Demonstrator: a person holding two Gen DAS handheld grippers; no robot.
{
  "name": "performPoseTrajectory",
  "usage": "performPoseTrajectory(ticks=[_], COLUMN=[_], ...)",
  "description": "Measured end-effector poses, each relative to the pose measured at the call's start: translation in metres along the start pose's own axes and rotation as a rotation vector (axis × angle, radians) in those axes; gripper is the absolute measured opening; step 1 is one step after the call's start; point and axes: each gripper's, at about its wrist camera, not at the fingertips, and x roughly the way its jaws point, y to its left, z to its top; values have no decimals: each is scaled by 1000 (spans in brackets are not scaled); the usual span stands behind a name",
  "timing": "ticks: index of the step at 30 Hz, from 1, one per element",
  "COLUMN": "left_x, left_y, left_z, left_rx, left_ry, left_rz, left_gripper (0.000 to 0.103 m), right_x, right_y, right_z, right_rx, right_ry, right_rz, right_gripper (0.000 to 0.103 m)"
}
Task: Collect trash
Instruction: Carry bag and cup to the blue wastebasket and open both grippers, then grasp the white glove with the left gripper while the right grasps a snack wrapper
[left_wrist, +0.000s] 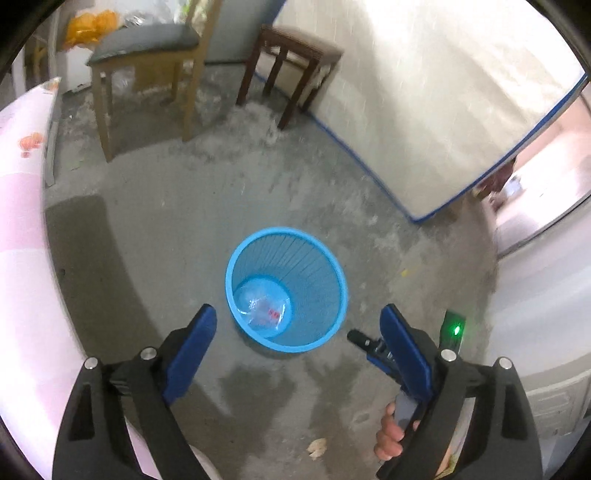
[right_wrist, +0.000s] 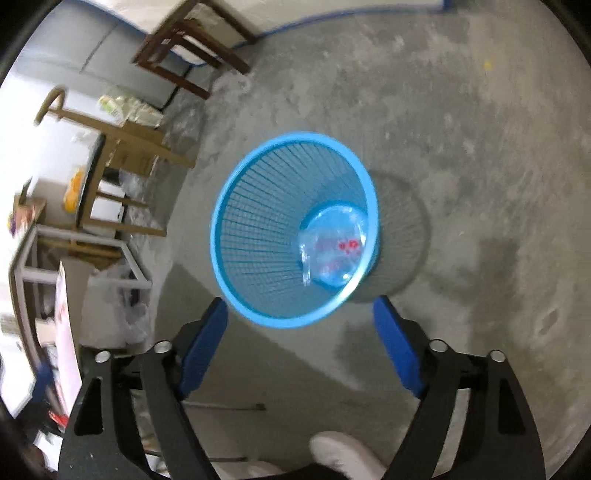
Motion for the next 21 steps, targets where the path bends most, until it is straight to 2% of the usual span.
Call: performPoseTrajectory(ticks=[4,7,12,14,17,18,21], left_x=[-62,-113,-192,-220,-267,-285,-319], left_y=[-5,-6,13,25,48,61,90], left_z=[-13,-32,-71,-87,-118,-132,-161], left_rx=[0,18,1,7,29,28,7], left_ry=[-88,-164,-300,-351,-459,-497,-568], left_rz=[-74,-103,-164,-164,-120,-82,6], left_gripper=[90,96,97,97,97,97,97], right_x=[-52,-85,-136,-149,-162,-166,-179], right_y=[24,47,103,126,157,167,190], right_z=[-22,-37,-77,-98,-126,-136,-160], right_rx=[-136,-226,-430,-544,-693,-733,-802], right_ry=[-129,-219,-385,-436,-464,-469,-492], right_rz=[-95,-149,-209,-216,-177,-151,-12], right_gripper=[95,95,95,95,95,95,95])
